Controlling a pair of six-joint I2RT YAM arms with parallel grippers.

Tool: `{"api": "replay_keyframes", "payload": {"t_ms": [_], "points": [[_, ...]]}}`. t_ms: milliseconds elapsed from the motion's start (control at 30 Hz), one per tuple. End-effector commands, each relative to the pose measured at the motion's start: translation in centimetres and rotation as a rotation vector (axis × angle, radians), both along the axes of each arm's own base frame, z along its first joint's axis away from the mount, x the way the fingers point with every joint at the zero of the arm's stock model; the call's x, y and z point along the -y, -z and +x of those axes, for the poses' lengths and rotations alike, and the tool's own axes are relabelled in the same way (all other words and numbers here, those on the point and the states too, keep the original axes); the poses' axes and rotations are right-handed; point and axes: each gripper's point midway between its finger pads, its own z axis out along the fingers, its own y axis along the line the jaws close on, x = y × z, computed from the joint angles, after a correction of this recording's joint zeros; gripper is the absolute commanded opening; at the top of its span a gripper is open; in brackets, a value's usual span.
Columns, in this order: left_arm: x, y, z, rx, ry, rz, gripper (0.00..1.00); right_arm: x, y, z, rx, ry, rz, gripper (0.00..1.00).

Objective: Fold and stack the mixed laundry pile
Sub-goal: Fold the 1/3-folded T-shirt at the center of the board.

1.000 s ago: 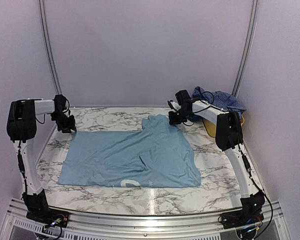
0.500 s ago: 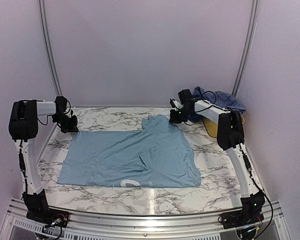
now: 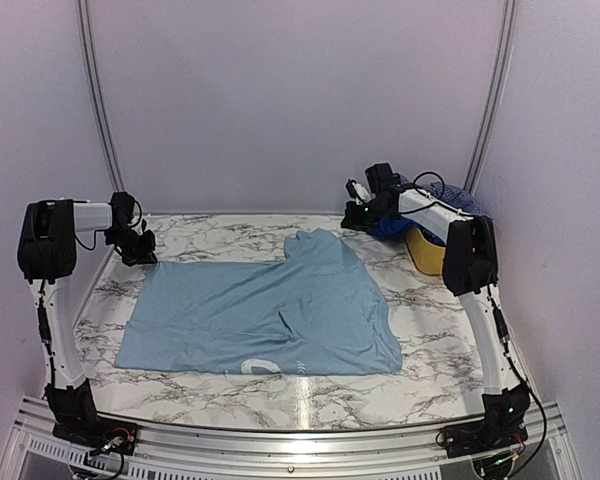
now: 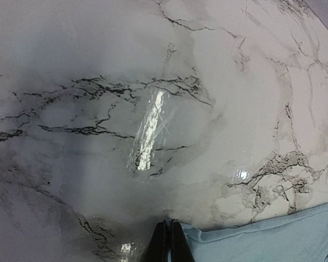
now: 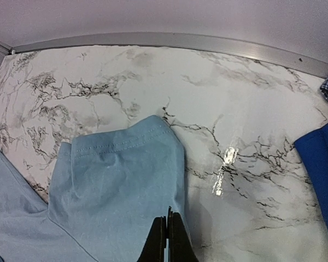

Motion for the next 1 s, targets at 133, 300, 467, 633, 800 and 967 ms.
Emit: {"api": "replay_keyframes", "payload": {"t_ms": [133,300,467,633,800,967], "points": [[0.2,-1.4,-0.3,0.033,0.011,0.003,0.00,0.1,-1.7,0.4,0.024,0.000,0.044,0.00],[0.4,-1.2,-0.2,0.034,0.016,-0.007,0.00,0.4,0.4,0.4,-0.010,0.013,0.013,0.37],[0.5,-1.0,-0.1,0.031,0.011,-0.015,0.00,0.4,3.1,0.1,-0.061,0.016,0.002,0.40],[0.6,-0.7,0.1,0.028,0.011,-0.020,0.00,0.0,4.7,0.3,-0.078,0.009,0.017,0.42],[0.6,-0.6,0.2,0.028,0.009,-0.023,0.00,-1.3,5.2,0.1,-0.090,-0.025,0.068,0.34],[0.5,-0.7,0.4,0.033,0.011,-0.018,0.00,-1.9,4.5,0.0,-0.094,-0.043,0.113,0.06]]}}
